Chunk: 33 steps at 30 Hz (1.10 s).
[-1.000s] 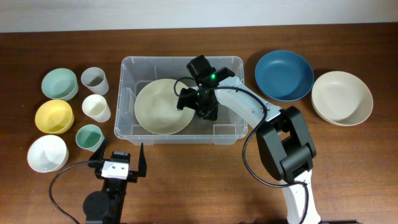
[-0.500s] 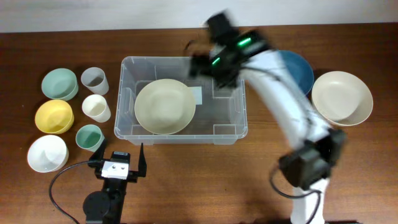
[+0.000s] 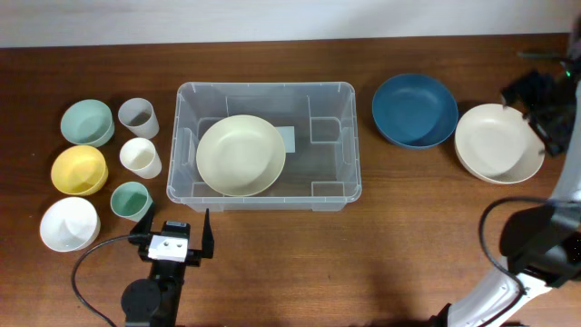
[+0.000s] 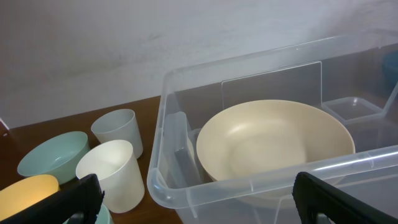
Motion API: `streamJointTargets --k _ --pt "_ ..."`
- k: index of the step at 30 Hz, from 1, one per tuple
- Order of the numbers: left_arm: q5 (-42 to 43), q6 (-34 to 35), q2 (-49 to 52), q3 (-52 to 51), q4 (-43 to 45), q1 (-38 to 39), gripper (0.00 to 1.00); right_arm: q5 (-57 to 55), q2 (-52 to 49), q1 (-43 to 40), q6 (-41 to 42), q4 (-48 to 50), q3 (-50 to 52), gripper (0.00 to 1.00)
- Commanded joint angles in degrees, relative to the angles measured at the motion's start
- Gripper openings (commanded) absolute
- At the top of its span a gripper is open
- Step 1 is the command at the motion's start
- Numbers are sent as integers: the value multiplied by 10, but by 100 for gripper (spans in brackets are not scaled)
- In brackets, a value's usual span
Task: Pack container
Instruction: 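Move the right gripper back to the cream bowl and grasp its rim, then lift the cream bowl and stack it onto the beige bowl in the bin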
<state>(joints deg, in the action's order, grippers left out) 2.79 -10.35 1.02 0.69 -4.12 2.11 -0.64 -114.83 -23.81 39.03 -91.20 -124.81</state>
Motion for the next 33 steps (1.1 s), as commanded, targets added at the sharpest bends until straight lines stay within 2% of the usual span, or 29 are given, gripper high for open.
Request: streamJointTargets --k 1,5,13,19,23,24,25,26,33 --pt "4 -9 0 -2 -3 -4 100 50 0 -53 3 66 128 99" --pt "4 -9 0 -2 -3 -4 100 52 0 -84 -1 167 240 99" --pt "4 -9 0 -2 -3 -4 100 53 0 -89 -28 354 375 99" --pt "4 -9 0 -2 -3 -4 100 49 0 -89 -26 422 428 99" --pt "4 -9 0 -2 -3 -4 100 49 0 -89 -26 435 437 100" --pt "4 -9 0 -2 -3 -4 100 47 0 -89 -26 435 438 90" --pt "4 -9 0 -2 -3 -4 100 46 0 -89 -26 435 438 74" --pt "4 -9 0 -2 -3 -4 100 45 0 -89 -26 435 438 61" --pt "4 -9 0 -2 -3 -4 100 34 0 -97 -6 433 438 4"
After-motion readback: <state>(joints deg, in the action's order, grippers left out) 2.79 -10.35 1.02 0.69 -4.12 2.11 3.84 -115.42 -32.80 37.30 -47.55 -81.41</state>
